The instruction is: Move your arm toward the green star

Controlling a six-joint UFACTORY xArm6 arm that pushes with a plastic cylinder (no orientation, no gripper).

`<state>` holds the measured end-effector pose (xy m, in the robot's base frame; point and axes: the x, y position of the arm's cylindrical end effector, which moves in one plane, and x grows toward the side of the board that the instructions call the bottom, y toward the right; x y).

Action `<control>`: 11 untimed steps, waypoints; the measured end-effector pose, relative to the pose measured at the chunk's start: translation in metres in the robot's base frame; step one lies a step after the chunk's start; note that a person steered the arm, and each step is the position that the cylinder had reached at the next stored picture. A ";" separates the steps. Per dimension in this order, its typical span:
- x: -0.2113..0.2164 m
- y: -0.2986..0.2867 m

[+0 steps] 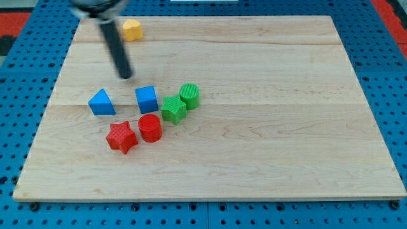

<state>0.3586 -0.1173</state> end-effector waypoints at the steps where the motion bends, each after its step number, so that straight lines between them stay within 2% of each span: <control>1: -0.013 0.006; 2: -0.040 0.016; 4: -0.030 0.010; 5: -0.020 0.030; 11: -0.005 0.048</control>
